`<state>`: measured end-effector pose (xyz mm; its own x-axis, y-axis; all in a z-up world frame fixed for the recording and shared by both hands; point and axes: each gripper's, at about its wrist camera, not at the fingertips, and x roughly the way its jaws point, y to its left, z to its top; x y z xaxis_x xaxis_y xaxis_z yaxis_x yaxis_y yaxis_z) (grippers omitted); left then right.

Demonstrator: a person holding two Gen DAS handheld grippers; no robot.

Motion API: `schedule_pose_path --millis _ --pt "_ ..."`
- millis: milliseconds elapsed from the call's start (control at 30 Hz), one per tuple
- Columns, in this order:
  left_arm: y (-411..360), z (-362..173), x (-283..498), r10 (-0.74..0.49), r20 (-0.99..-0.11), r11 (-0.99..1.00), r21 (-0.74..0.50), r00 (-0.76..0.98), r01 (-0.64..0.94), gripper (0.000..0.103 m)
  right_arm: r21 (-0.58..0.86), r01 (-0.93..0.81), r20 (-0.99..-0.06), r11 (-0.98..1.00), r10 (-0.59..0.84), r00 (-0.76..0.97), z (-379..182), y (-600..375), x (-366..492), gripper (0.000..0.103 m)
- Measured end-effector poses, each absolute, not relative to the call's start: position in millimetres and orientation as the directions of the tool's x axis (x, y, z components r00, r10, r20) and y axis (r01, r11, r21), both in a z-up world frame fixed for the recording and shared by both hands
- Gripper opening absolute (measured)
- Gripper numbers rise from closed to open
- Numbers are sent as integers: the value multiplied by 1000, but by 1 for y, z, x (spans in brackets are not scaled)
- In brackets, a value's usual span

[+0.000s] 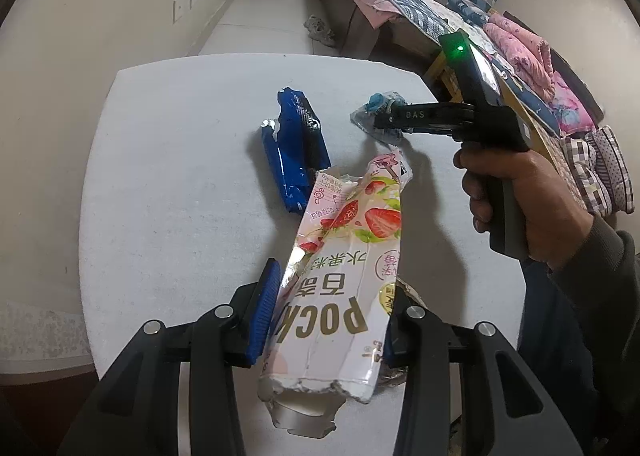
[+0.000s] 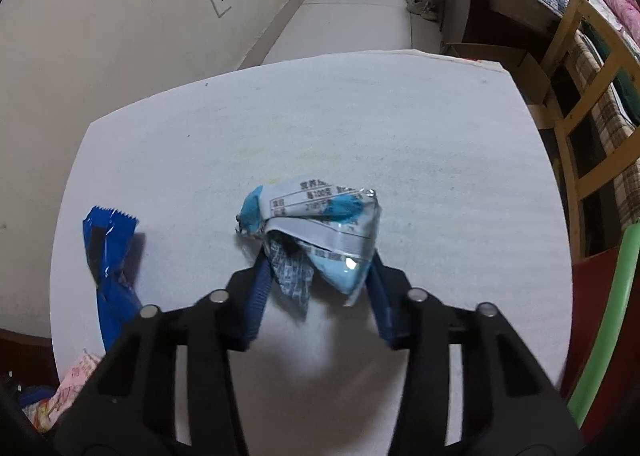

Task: Collect trash
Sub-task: 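Grasp the pink Pocky box with the left gripper while the right grasps the silver-blue wrapper, then carry the Pocky box and silver-blue wrapper over the green bin with both grippers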

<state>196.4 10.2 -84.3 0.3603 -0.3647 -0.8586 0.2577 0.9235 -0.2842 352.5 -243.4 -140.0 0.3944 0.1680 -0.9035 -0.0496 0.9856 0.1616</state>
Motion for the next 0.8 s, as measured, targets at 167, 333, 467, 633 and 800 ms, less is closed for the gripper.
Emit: schedule_pose_path --millis 167,333,467,633,800 --pt "5 -80 194 -359 -856 926 -276 371 259 39 159 -69 -894 985 173 413 -126 -249 336 35" --pt "3 -71 189 -344 -851 933 -263 396 246 39 156 -85 -877 984 177 447 -105 -261 306 34" --pt "-3 -61 183 -337 -846 936 -253 414 245 39 153 -92 -867 984 178 466 -89 -270 279 34" --pt "-14 -52 177 -329 -839 938 -238 434 252 39 147 -96 -856 984 175 486 -73 -281 248 34" --pt "-29 -45 175 -317 -835 942 -220 451 255 39 144 -81 -850 986 165 500 -61 -299 223 34"
